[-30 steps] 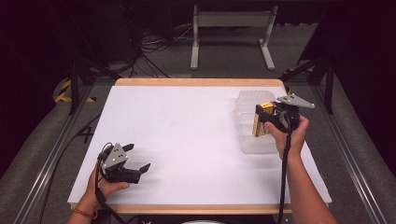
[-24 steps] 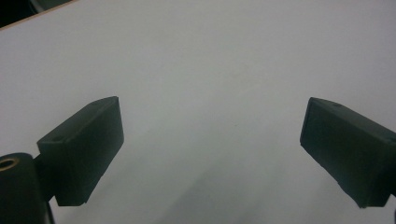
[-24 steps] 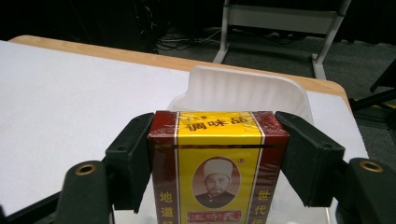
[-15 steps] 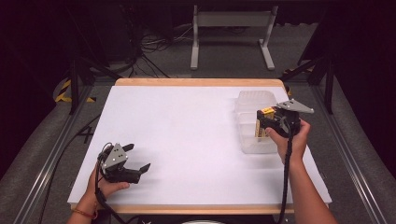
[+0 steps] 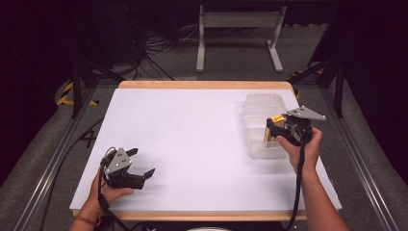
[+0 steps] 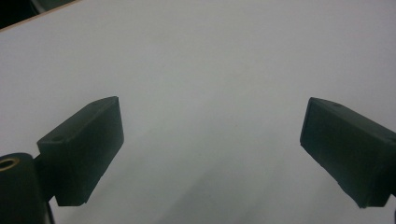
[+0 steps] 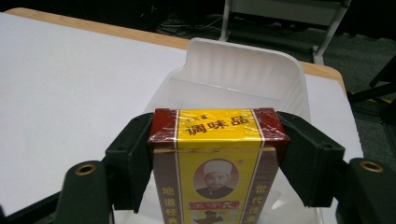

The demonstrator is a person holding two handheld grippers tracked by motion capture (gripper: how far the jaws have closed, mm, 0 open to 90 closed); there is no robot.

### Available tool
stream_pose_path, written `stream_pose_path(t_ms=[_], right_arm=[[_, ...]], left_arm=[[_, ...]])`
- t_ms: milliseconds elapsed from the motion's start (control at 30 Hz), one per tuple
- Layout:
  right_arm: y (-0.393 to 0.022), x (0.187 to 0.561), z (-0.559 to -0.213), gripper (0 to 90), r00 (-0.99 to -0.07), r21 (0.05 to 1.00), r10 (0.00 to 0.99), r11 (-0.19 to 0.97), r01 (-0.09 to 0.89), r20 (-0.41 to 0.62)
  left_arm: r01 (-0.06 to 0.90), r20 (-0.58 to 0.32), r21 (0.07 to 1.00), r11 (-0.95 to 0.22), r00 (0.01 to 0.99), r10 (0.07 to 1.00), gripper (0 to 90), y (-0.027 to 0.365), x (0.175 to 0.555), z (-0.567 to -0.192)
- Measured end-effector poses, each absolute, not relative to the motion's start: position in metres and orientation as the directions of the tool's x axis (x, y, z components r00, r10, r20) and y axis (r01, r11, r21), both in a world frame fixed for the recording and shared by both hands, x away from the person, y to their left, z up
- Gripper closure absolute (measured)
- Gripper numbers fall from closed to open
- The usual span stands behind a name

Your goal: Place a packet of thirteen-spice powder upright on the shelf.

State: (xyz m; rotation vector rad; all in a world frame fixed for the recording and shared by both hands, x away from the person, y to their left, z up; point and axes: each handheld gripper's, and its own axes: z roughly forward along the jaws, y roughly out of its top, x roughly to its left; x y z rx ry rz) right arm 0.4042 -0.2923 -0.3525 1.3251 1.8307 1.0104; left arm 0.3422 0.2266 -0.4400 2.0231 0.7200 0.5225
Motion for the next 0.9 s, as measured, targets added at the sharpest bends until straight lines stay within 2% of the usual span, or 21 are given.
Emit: stream_pose_path(t_ms=[433, 900], right_arm=[[-0.297, 0.399, -0.358, 32.3, -0.294, 0.847, 0.950, 0.238, 0.476, -0.101], [-0.302, 0.391, -0.361, 32.1, -0.300, 0.856, 0.949, 0.232, 0.462, -0.095]], left_arm=[[0.288, 0.083, 0.858, -0.426, 0.740, 0.667, 6.7, 0.226, 0.343, -0.440], [0.290, 0.082, 0.857, -0.427, 0.740, 0.668, 6.6, 0.226, 0.343, -0.441]])
